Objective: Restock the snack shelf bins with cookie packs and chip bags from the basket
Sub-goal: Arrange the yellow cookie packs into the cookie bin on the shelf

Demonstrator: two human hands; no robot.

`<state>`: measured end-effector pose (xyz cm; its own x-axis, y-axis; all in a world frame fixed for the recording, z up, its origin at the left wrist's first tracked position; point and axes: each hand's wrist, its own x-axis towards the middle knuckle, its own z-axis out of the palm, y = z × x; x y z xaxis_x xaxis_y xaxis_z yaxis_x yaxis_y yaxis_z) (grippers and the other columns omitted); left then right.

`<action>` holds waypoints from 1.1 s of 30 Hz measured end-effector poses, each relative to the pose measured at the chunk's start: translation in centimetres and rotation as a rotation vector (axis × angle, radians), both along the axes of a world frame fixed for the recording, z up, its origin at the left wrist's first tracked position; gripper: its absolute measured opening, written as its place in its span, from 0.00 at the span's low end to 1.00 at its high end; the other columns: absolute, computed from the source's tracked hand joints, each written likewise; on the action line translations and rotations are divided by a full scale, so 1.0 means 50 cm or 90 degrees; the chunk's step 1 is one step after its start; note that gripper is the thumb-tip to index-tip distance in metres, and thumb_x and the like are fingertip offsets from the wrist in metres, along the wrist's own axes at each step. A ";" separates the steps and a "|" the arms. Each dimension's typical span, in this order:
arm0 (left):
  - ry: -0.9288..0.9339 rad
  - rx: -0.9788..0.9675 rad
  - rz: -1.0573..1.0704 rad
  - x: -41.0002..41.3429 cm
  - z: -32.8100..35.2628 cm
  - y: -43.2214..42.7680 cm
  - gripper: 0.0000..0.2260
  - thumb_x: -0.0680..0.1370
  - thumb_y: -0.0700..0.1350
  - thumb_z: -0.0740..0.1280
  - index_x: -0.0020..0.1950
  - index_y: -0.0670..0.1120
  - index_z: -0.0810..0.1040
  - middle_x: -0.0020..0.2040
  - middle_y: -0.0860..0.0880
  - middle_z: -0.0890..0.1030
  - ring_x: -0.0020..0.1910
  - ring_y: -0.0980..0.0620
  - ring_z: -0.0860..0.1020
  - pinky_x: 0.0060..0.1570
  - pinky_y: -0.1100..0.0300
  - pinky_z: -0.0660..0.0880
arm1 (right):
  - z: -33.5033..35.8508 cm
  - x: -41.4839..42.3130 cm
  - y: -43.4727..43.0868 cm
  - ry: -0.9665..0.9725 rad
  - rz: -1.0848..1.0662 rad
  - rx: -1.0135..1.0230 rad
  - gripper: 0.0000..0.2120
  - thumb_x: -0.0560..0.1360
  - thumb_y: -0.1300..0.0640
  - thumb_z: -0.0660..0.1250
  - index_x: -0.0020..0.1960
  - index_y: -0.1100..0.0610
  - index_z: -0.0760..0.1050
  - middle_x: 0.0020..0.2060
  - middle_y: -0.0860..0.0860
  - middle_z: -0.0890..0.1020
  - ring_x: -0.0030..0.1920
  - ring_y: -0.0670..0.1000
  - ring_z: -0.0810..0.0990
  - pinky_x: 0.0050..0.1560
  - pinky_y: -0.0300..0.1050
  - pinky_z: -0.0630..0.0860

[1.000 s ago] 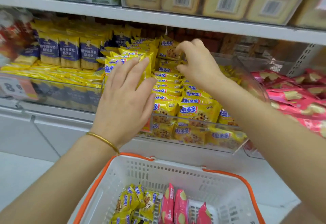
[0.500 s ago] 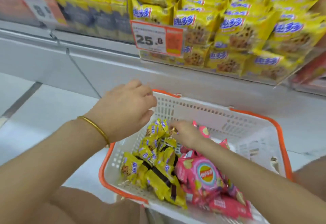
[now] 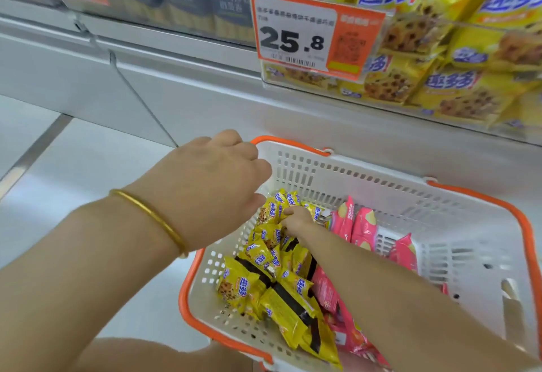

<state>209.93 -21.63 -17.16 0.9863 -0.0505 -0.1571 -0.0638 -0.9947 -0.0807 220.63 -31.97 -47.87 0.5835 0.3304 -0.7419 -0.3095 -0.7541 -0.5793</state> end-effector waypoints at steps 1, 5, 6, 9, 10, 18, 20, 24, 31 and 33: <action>0.016 -0.003 0.012 0.004 0.004 -0.003 0.21 0.73 0.54 0.51 0.46 0.48 0.82 0.42 0.51 0.81 0.44 0.46 0.79 0.39 0.50 0.79 | -0.001 0.002 -0.005 -0.012 -0.006 0.000 0.21 0.76 0.73 0.58 0.67 0.63 0.71 0.65 0.60 0.71 0.60 0.58 0.73 0.60 0.48 0.72; 0.105 0.066 0.000 0.026 0.006 -0.007 0.18 0.80 0.57 0.50 0.67 0.54 0.67 0.63 0.56 0.70 0.65 0.53 0.65 0.63 0.55 0.67 | 0.060 -0.003 -0.053 -0.177 0.163 0.003 0.19 0.75 0.73 0.56 0.63 0.62 0.74 0.68 0.57 0.68 0.69 0.56 0.67 0.69 0.45 0.64; 0.120 0.061 0.001 0.031 0.011 -0.010 0.18 0.80 0.57 0.51 0.67 0.54 0.66 0.64 0.56 0.69 0.65 0.53 0.64 0.64 0.56 0.66 | 0.091 -0.002 -0.072 -0.214 0.208 0.020 0.19 0.76 0.72 0.56 0.63 0.63 0.74 0.66 0.56 0.69 0.67 0.55 0.68 0.68 0.41 0.63; 0.123 0.040 0.000 0.045 0.016 -0.017 0.17 0.80 0.55 0.54 0.68 0.54 0.66 0.64 0.54 0.70 0.65 0.53 0.64 0.64 0.55 0.66 | 0.201 0.017 -0.125 -0.293 0.266 0.116 0.17 0.77 0.72 0.56 0.60 0.63 0.76 0.59 0.56 0.74 0.61 0.53 0.73 0.59 0.32 0.64; 0.134 0.032 0.001 0.052 0.015 -0.021 0.17 0.80 0.54 0.55 0.68 0.54 0.66 0.65 0.54 0.70 0.65 0.52 0.65 0.64 0.55 0.66 | 0.242 0.024 -0.141 -0.320 0.267 0.150 0.17 0.77 0.72 0.56 0.58 0.63 0.78 0.56 0.55 0.75 0.59 0.53 0.74 0.56 0.30 0.65; 0.134 -0.228 0.062 0.120 0.064 -0.077 0.27 0.75 0.50 0.69 0.72 0.50 0.64 0.69 0.51 0.68 0.66 0.54 0.68 0.58 0.67 0.61 | 0.543 0.035 -0.250 -0.521 0.279 0.431 0.16 0.70 0.69 0.58 0.49 0.62 0.82 0.46 0.43 0.75 0.49 0.34 0.74 0.51 0.26 0.69; 0.108 -0.276 0.060 0.131 0.087 -0.094 0.21 0.74 0.49 0.70 0.65 0.49 0.72 0.60 0.52 0.75 0.55 0.56 0.73 0.49 0.69 0.67 | 0.589 0.029 -0.283 -0.555 0.251 0.441 0.15 0.71 0.68 0.58 0.50 0.62 0.82 0.46 0.42 0.74 0.49 0.34 0.74 0.51 0.28 0.71; -0.026 -0.393 0.032 0.145 0.138 -0.127 0.09 0.72 0.47 0.73 0.50 0.48 0.79 0.43 0.54 0.78 0.37 0.61 0.74 0.38 0.71 0.69 | 0.660 0.016 -0.325 -0.670 0.214 0.390 0.16 0.73 0.57 0.64 0.61 0.57 0.75 0.51 0.40 0.70 0.53 0.39 0.72 0.51 0.37 0.75; -0.385 -0.592 0.077 0.176 0.196 -0.152 0.17 0.72 0.47 0.72 0.60 0.52 0.74 0.48 0.58 0.74 0.42 0.60 0.75 0.43 0.66 0.75 | 0.772 0.066 -0.269 -0.916 0.163 0.269 0.21 0.74 0.59 0.69 0.66 0.55 0.71 0.56 0.52 0.70 0.52 0.44 0.69 0.54 0.34 0.69; -0.533 -0.535 0.091 0.189 0.201 -0.140 0.22 0.74 0.47 0.70 0.66 0.48 0.69 0.57 0.54 0.73 0.56 0.55 0.73 0.55 0.60 0.73 | 0.810 0.105 -0.239 -0.939 0.105 0.299 0.19 0.74 0.60 0.69 0.64 0.57 0.72 0.54 0.52 0.70 0.49 0.38 0.65 0.53 0.23 0.62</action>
